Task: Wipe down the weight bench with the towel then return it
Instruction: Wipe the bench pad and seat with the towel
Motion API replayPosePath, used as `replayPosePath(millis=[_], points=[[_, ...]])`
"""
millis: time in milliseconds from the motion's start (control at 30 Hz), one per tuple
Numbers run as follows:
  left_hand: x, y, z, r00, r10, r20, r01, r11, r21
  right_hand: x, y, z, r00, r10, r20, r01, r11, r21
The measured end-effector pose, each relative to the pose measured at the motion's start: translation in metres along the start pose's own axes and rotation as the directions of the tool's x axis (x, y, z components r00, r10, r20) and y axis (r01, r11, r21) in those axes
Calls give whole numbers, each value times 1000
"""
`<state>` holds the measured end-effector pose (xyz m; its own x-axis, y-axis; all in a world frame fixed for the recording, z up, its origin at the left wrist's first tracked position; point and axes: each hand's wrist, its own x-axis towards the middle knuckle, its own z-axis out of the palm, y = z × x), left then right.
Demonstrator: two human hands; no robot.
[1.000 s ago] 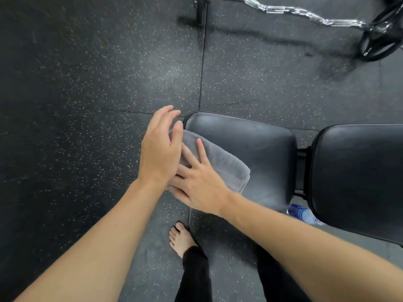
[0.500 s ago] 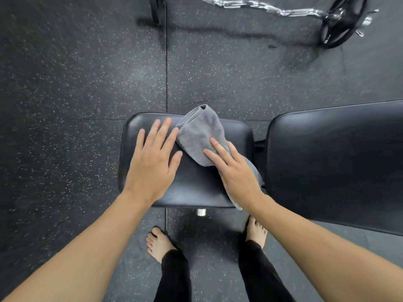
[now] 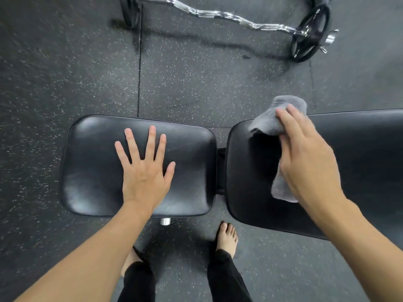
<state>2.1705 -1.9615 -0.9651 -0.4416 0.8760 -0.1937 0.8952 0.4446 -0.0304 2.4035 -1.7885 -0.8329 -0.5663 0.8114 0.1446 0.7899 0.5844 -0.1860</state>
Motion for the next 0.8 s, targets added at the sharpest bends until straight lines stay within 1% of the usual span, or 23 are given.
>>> replayPosePath(millis=[33,67,100,133,167,233,267,300,367,433,500,567,667,733,800], points=[[0,6,0,1000,-14,17,14,1000,-14,-4,7,3,998,-24,57,32,990,-141],[1,11,-2,999,-28,31,29,999,-33,-9,12,9,986,-23,167,65,966,-249],[2,18,-5,998,-40,39,43,997,-66,-13,16,18,953,-10,303,115,937,-329],[3,25,-9,999,-39,35,43,992,-119,-17,20,28,912,-16,409,182,911,-371],[3,35,-12,1000,-14,22,18,980,-197,-18,24,37,889,-62,454,254,892,-375],[2,61,-20,994,110,-8,-105,916,-386,-3,26,53,876,-171,451,341,881,-328],[0,75,-22,987,160,-18,-149,867,-475,12,22,62,872,-198,448,360,879,-312],[-2,89,-24,983,185,-11,-159,815,-558,28,18,71,871,-203,447,364,878,-311],[-5,113,-28,987,157,38,-86,709,-700,64,13,81,871,-129,473,308,895,-323],[-7,131,-31,992,102,70,-12,639,-769,89,16,83,872,-62,485,257,902,-347],[-6,146,-33,992,106,66,-17,637,-771,96,27,77,877,-68,476,273,886,-375],[-4,156,-35,991,116,65,-25,644,-765,90,36,70,870,-100,484,298,887,-353],[8,168,-41,993,93,71,-6,646,-763,86,45,64,834,-167,526,368,878,-306],[17,176,-45,993,96,62,-18,666,-746,90,54,56,830,-165,533,373,874,-311],[25,184,-51,993,100,66,-21,686,-727,88,70,40,844,-147,516,357,872,-335]])
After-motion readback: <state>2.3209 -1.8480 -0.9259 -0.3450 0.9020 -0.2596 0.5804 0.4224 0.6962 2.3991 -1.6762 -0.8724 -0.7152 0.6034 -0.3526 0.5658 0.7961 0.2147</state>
